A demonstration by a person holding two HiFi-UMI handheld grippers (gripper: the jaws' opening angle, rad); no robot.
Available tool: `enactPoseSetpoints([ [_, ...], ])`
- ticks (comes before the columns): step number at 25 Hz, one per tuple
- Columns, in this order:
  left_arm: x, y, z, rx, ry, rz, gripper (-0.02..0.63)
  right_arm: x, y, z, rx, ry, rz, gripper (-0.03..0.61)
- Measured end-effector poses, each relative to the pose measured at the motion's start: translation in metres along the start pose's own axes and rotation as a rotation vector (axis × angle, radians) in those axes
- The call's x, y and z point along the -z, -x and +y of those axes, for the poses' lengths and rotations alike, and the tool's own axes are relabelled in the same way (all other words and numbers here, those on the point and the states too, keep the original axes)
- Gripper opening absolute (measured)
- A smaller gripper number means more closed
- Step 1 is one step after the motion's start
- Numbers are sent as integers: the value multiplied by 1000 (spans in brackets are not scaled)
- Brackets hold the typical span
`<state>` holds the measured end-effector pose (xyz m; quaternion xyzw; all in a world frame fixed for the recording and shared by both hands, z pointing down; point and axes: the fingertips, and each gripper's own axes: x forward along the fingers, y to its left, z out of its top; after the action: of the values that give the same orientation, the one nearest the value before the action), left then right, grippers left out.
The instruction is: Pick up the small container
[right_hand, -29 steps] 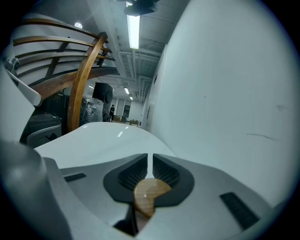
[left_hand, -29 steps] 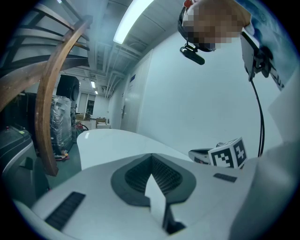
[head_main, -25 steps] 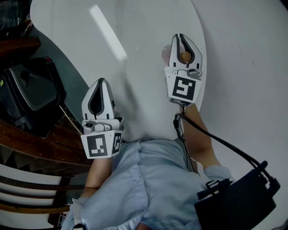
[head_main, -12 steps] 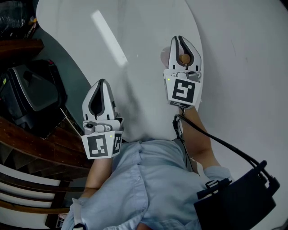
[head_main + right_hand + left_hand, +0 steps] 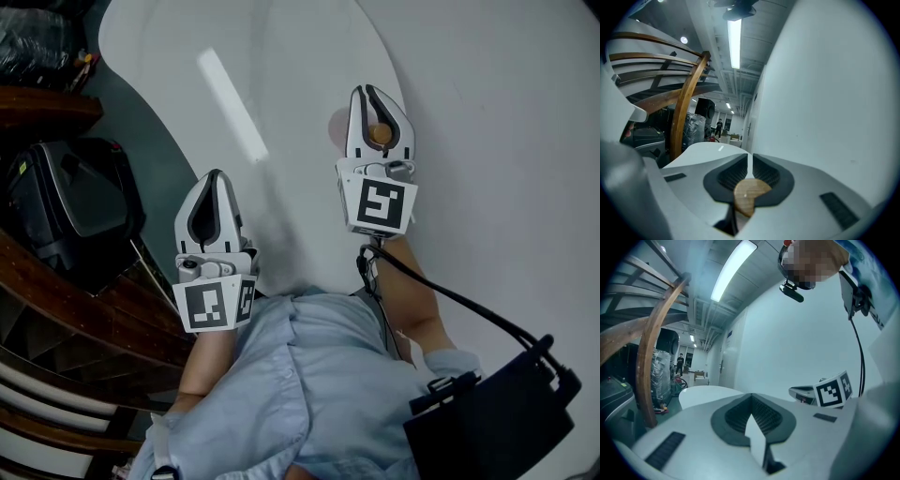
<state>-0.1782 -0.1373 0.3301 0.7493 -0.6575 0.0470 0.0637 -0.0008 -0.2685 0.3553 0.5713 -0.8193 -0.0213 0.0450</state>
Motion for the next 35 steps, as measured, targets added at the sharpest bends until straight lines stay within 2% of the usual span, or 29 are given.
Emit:
enactPoseSetpoints([
  [6, -49, 34, 4, -3, 4, -93, 0, -70, 34, 20, -46, 69, -10, 32],
  [15, -87, 57, -4, -29, -23, -201, -2, -129, 73, 37, -118, 59, -112, 32],
  [22, -92, 66, -18, -32, -41, -247, -2, -141, 96, 47, -167, 24, -173, 32],
  [35, -94, 71, -29, -34, -74, -280, -1, -139, 114, 52, -203, -2, -211, 31],
])
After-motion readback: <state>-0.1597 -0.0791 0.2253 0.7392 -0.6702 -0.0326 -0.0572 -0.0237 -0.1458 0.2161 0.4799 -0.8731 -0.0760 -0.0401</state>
